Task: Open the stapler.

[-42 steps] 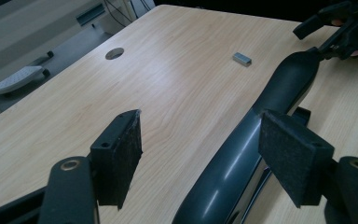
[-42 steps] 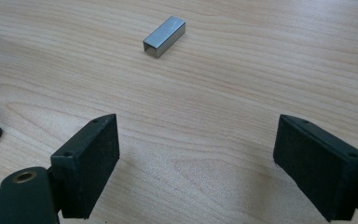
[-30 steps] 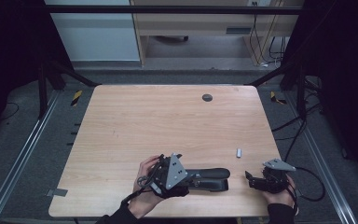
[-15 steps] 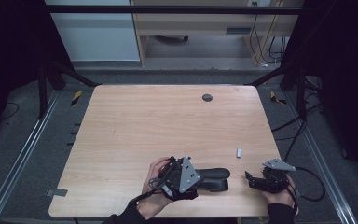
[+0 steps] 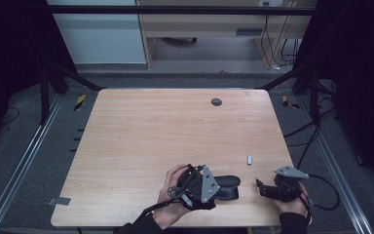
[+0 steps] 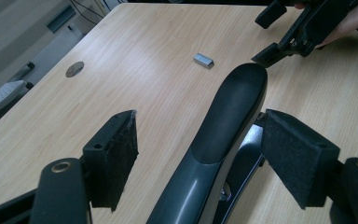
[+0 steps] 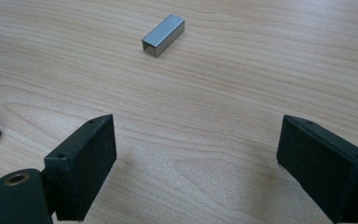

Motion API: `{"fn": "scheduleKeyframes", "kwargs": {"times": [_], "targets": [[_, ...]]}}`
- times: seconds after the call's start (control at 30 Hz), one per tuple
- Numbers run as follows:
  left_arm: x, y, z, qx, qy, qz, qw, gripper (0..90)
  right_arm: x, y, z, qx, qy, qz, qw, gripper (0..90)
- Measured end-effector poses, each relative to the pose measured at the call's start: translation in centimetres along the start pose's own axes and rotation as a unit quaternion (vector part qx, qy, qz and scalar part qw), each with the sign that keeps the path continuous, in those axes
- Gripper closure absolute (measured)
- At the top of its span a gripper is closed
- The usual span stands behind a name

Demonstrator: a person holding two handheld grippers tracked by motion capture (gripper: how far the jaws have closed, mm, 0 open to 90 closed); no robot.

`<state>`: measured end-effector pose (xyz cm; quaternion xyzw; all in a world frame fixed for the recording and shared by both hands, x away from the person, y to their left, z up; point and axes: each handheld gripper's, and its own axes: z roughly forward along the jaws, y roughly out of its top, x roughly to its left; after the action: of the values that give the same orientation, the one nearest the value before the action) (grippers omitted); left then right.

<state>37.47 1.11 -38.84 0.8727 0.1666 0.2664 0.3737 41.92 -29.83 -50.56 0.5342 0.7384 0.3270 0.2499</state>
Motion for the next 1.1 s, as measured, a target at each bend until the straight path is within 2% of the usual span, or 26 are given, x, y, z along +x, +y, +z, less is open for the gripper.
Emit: {"fn": "scheduleKeyframes", "kwargs": {"times": [0.3,0.33,0.47,0.6,1.1], "targets": [[-0.9,0.2,0.9,0.012,0.001,0.02,0.9997,25.2,0.0,0.0,0.0,0.0,0.0,-0.004,1.0,12.3],[-1.0,0.2,0.9,0.013,0.0,0.02,0.9997,25.0,-0.1,0.0,0.1,-0.002,-0.003,-0.012,0.9999,12.4],[-1.4,0.2,1.2,0.019,0.001,0.026,0.9995,24.4,0.0,0.0,0.0,0.001,0.0,-0.003,1.0,12.8],[-1.7,0.2,1.5,0.025,0.001,0.033,0.9992,24.2,0.0,0.0,0.1,0.002,-0.003,-0.007,1.0,13.8],[-2.2,0.1,2.5,0.044,0.014,0.058,0.9973,28.5,0.1,0.1,-0.2,0.006,0.007,-0.006,0.9999,23.8]]}}
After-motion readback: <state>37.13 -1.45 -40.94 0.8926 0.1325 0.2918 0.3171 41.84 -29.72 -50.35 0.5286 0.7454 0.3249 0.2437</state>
